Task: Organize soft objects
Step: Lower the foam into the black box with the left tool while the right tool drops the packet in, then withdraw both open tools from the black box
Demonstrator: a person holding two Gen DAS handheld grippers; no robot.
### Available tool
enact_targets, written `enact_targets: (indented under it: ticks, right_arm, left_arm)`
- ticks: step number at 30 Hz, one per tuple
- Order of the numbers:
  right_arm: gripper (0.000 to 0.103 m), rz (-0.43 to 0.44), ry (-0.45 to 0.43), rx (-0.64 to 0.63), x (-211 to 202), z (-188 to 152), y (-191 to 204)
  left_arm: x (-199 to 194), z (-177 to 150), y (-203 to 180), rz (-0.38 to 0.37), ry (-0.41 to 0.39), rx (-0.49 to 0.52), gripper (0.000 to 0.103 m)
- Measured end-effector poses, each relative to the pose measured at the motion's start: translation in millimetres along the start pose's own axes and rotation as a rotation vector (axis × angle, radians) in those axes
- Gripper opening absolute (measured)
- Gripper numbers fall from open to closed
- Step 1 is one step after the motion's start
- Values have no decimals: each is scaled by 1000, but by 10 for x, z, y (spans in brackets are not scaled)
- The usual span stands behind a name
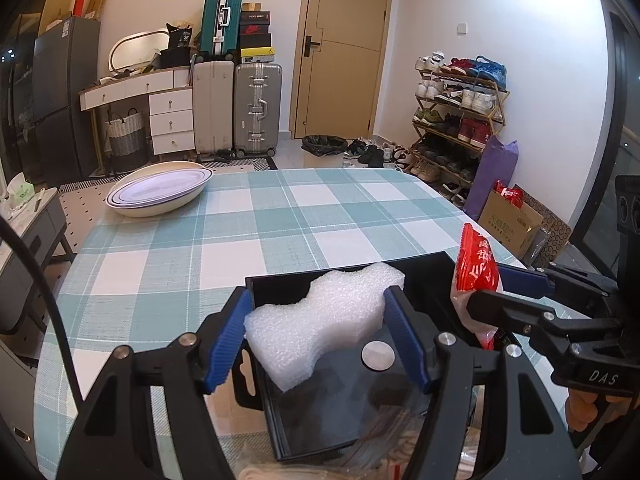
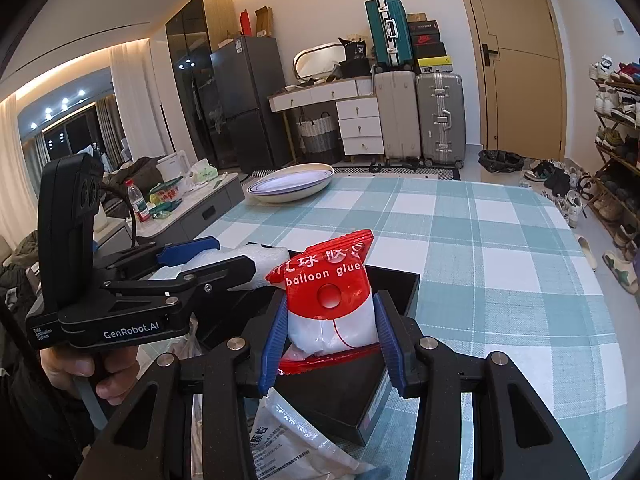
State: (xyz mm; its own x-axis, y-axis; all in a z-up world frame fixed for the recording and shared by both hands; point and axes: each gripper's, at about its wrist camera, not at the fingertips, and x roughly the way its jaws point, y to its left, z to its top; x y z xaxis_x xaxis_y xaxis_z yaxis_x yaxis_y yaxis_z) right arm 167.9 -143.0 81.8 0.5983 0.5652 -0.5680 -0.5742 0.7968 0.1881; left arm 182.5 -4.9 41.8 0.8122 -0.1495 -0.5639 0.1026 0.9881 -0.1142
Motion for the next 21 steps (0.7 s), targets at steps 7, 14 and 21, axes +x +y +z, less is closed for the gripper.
enact_targets:
  ticks: [7,14,21]
  right_arm:
    - [44,-3,9,-3,88,-1,-28]
    - [74,-48,-24,-9,-48,-20,-31]
    - [102,-102,-79,33,-393,-123,-50]
  left_arm:
    - [73,25,-7,-3,6,2,68]
    - [-96,1,13,-7,-18,-13,91]
    - [-370,-59,37,6,-50,-19,103]
